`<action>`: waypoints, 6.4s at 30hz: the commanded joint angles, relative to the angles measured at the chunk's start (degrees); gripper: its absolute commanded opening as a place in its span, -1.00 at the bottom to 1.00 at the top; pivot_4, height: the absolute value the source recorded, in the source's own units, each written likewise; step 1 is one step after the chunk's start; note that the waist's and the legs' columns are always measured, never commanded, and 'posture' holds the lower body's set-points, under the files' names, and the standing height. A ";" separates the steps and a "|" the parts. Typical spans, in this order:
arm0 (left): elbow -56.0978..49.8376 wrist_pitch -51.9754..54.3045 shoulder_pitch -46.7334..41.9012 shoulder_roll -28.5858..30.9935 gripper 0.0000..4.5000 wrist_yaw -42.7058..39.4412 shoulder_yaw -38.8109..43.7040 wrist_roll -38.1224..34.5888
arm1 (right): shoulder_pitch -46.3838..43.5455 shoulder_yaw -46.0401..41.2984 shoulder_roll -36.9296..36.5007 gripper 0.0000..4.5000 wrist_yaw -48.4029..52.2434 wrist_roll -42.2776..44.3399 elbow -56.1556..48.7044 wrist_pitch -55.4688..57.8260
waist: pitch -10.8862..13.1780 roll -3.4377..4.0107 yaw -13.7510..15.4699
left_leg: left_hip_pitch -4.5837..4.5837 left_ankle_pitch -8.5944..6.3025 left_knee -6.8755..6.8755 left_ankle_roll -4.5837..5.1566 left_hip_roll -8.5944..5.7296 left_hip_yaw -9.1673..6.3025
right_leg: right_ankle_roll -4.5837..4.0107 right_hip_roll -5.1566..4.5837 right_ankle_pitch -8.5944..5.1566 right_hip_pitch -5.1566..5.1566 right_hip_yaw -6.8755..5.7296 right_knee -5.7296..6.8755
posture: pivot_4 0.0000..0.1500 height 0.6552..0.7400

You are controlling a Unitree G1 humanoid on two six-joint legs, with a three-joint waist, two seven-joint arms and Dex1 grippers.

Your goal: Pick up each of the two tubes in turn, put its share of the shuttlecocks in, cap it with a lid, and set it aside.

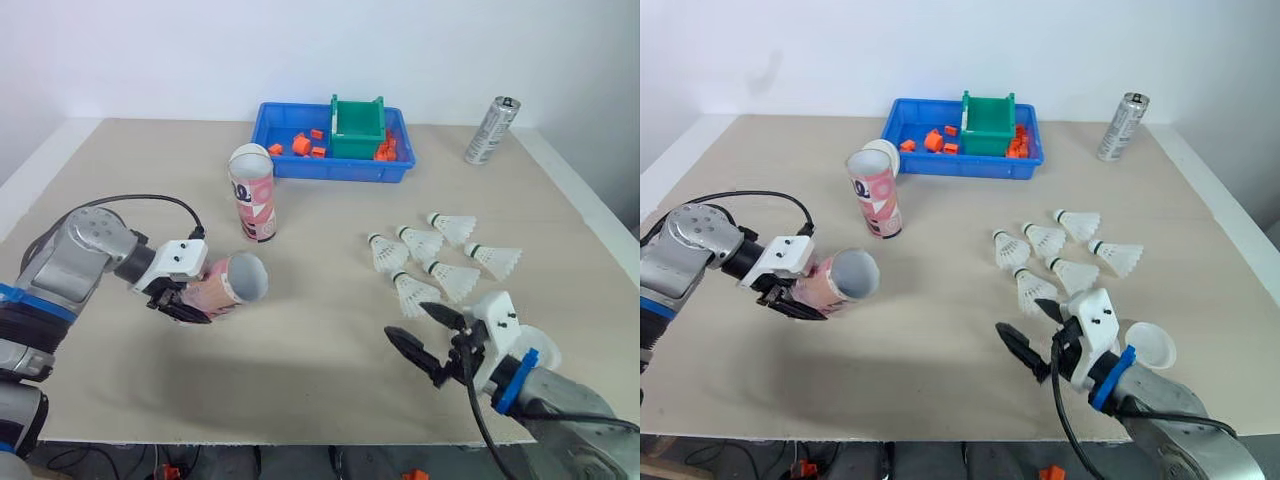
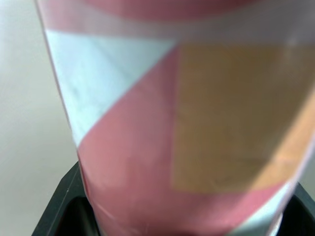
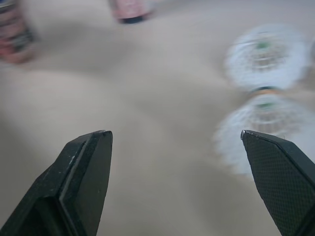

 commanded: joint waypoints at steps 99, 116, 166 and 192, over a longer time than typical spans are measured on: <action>-7.01 6.84 3.71 -4.50 0.31 -0.51 4.38 -1.88 | -21.97 9.73 4.21 0.42 3.08 -13.52 4.17 2.73 | 0.05 0.12 -0.21 | -0.09 0.03 -0.19 0.12 0.00 -0.17 | -0.06 0.16 -0.33 -0.35 -0.12 0.75 | 1.00 0.79; -7.69 7.52 4.18 -4.08 0.31 -0.11 4.89 -2.09 | -26.97 18.83 10.82 0.42 -2.51 -27.45 23.41 -6.06 | 0.04 0.10 -0.18 | -0.08 0.19 -0.15 0.30 0.00 -0.15 | -0.29 0.18 -0.27 -0.33 -0.12 0.74 | 1.00 0.79; -11.45 11.62 5.27 -3.77 0.31 0.90 6.61 -3.80 | -45.27 25.72 -4.84 -0.97 39.07 -27.81 18.88 -45.29 | 0.12 0.06 -0.11 | -0.06 0.18 -0.22 0.30 0.00 -0.16 | -0.30 0.19 -0.34 -0.32 -0.12 0.70 | 1.00 0.79; -12.07 12.31 5.36 -5.02 0.31 1.91 6.20 -3.90 | -47.86 19.89 -4.64 0.52 38.93 -21.31 21.50 -30.26 | 0.14 0.03 0.11 | -0.10 0.19 -0.23 0.30 0.01 -0.16 | -0.31 0.18 -0.33 -0.34 -0.12 0.72 | 1.00 0.79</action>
